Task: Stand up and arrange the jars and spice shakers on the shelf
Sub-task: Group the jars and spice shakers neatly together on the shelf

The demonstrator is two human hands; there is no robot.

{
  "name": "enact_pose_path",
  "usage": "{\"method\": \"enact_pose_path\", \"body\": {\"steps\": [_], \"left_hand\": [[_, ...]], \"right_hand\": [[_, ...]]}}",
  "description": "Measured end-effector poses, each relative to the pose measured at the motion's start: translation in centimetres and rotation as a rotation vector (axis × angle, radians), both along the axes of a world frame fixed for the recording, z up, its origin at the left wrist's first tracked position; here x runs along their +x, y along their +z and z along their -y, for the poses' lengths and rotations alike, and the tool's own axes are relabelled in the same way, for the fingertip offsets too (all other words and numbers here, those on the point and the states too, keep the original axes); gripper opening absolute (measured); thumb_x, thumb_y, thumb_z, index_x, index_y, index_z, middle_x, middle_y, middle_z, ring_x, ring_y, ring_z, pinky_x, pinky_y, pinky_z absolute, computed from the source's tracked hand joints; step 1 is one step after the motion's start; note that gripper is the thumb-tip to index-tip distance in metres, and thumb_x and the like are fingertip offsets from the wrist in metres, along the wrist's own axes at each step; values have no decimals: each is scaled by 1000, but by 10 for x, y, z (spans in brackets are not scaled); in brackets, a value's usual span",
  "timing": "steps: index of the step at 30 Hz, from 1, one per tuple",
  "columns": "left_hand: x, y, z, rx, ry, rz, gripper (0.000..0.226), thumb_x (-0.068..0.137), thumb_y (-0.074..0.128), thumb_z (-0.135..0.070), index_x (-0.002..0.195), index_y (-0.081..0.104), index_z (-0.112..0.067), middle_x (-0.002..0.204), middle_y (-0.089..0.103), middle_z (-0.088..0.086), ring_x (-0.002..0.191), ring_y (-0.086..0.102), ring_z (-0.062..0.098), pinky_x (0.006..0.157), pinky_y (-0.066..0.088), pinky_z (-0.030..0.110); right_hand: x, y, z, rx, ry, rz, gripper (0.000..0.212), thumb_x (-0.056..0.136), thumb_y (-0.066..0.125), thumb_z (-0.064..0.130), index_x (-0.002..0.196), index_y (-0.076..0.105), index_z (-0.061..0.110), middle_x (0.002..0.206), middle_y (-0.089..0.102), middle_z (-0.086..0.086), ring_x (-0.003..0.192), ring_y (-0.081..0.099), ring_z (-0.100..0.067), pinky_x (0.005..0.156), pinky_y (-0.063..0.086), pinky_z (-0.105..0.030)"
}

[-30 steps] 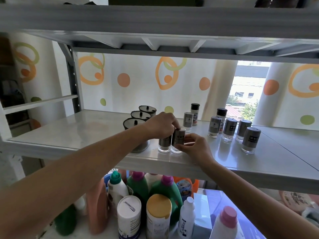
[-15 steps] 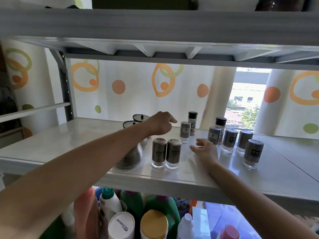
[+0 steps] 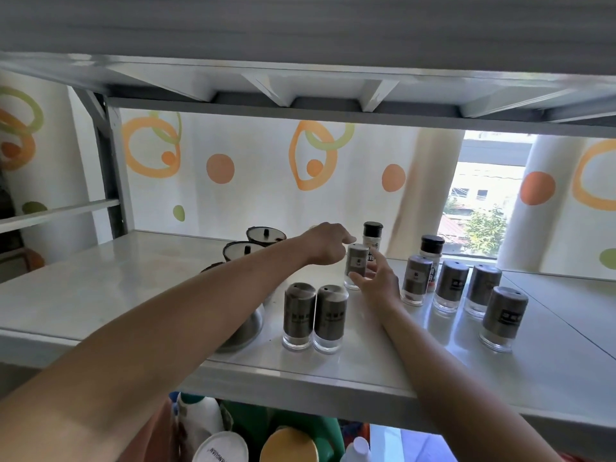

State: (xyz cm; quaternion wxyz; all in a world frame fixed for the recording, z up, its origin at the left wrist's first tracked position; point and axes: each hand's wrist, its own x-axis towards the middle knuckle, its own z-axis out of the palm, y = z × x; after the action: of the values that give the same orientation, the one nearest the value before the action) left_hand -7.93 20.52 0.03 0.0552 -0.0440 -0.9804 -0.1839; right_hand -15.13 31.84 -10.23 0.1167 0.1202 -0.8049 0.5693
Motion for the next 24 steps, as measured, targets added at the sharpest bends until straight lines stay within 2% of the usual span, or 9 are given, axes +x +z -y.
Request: {"method": "enact_pose_path", "body": {"steps": [3, 6, 8, 10, 13, 15, 19, 24], "left_hand": [[-4, -5, 1, -17, -32, 20, 57, 84, 34, 6, 134, 52, -14, 142, 50, 9, 135, 41, 24, 112, 33, 36], [-8, -8, 5, -24, -36, 10, 58, 79, 34, 7, 123, 63, -17, 118, 64, 9, 116, 53, 24, 105, 42, 42], [-8, -8, 6, -45, -21, 3, 55, 77, 34, 7, 116, 67, -13, 102, 61, 7, 101, 52, 24, 96, 45, 41], [-7, -8, 7, -63, -2, -3, 51, 76, 35, 7, 109, 69, -9, 96, 57, 8, 94, 51, 25, 88, 48, 40], [-2, -6, 12, -69, 17, -8, 49, 77, 35, 7, 109, 69, -9, 102, 62, 10, 93, 53, 26, 82, 47, 37], [3, -3, 17, -65, 23, -21, 52, 80, 35, 8, 116, 67, -11, 118, 65, 11, 108, 57, 28, 90, 48, 36], [15, 1, 29, -57, 28, -35, 55, 82, 34, 11, 122, 65, -12, 130, 61, 7, 121, 53, 22, 95, 44, 28], [27, 4, 42, -74, 42, -31, 55, 83, 34, 10, 123, 64, -13, 130, 60, 5, 119, 52, 20, 82, 37, 19]], "right_hand": [[-2, 1, 0, -29, 21, 8, 64, 80, 66, 1, 138, 43, 17, 115, 65, -14, 96, 62, -20, 95, 48, -33], [-1, 1, 0, -7, 25, 5, 61, 79, 70, 5, 135, 46, 14, 113, 67, -12, 89, 61, -15, 91, 48, -29], [0, 0, 0, 10, 36, -3, 57, 78, 72, 8, 131, 51, 13, 111, 68, -12, 86, 62, -14, 90, 50, -31], [2, 1, 1, 22, 48, -20, 54, 77, 73, 10, 127, 54, 14, 110, 68, -12, 84, 62, -14, 90, 51, -33], [6, 1, 4, 40, 67, -67, 67, 78, 73, 12, 137, 43, 22, 108, 67, -4, 87, 62, -13, 88, 49, -28], [9, 3, 8, 89, 97, -139, 74, 79, 71, 12, 142, 36, 29, 108, 67, 0, 91, 64, -13, 88, 48, -28], [12, 8, 15, 129, 189, -179, 53, 83, 66, 10, 132, 51, 23, 114, 69, -8, 88, 68, -17, 90, 53, -37], [6, 24, 18, 181, 300, -156, 25, 87, 63, 16, 111, 66, 19, 99, 73, -12, 83, 72, -24, 86, 55, -48]]}}
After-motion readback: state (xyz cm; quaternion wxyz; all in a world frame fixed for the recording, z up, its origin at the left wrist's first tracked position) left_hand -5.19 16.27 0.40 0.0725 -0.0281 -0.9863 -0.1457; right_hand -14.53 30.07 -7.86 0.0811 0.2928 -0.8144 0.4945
